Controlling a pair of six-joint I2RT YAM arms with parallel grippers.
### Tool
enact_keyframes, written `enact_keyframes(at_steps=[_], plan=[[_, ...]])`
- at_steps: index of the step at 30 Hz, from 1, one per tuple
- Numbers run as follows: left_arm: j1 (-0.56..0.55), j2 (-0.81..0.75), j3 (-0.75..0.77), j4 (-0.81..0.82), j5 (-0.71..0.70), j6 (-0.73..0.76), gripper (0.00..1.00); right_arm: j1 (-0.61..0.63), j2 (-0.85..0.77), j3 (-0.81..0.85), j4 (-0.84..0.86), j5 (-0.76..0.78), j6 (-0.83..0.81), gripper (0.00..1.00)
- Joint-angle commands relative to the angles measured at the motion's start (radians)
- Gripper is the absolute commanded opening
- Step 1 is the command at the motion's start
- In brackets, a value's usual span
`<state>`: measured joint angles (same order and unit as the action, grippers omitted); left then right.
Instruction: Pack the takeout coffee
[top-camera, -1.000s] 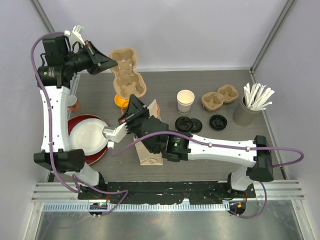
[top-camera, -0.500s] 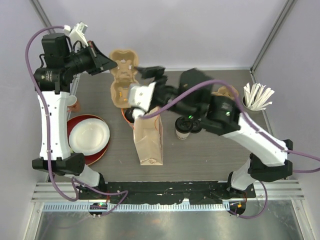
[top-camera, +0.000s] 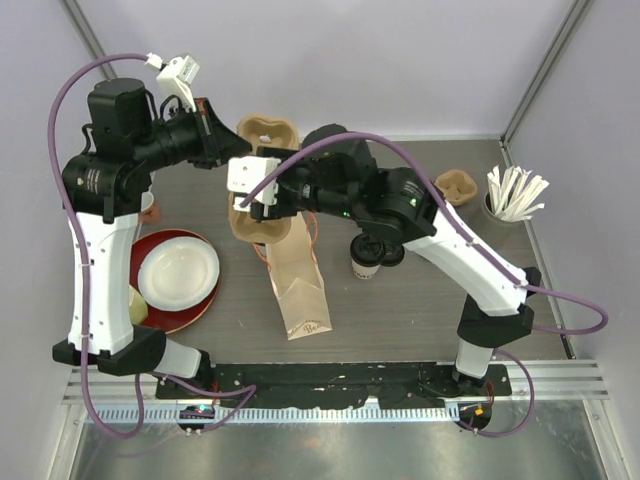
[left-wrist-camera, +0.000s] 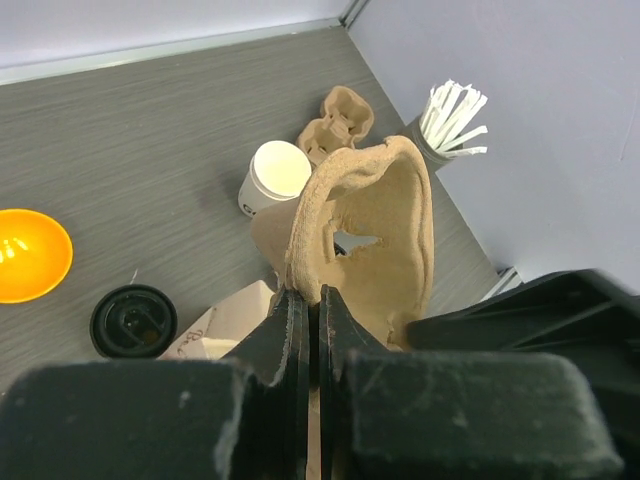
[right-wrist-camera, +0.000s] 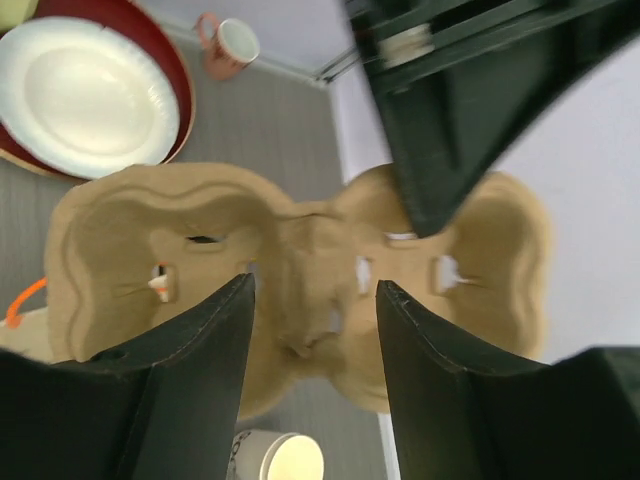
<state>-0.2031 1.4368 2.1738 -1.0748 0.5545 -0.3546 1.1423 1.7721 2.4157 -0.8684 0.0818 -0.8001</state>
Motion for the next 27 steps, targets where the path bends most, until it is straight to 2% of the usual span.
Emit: enact_keyframes(at_steps=[1,6,14,21,27], plan=[[-0.021,-0.015,0.076,0.015,-0.033,0.017,0.0,0.008,-0.026,0.04,-0.072,-0.04,0.021,0.56],[-0.021,-0.007,0.121,0.027,-0.07,0.014,0.0,0.037,-0.031,-0.003,-0.008,0.091,-0.019,0.57],[-0.025,-0.015,0.087,0.035,0.008,-0.023,0.0,0.043,-0.019,-0.018,0.028,0.164,-0.076,0.52],[-0.039,-0.022,0.044,0.047,0.03,-0.043,0.0,0.043,0.024,-0.015,0.039,0.257,-0.12,0.41],[-0.061,-0.022,-0.022,0.075,0.059,-0.064,0.0,0.043,0.035,-0.033,0.034,0.254,-0.148,0.47]])
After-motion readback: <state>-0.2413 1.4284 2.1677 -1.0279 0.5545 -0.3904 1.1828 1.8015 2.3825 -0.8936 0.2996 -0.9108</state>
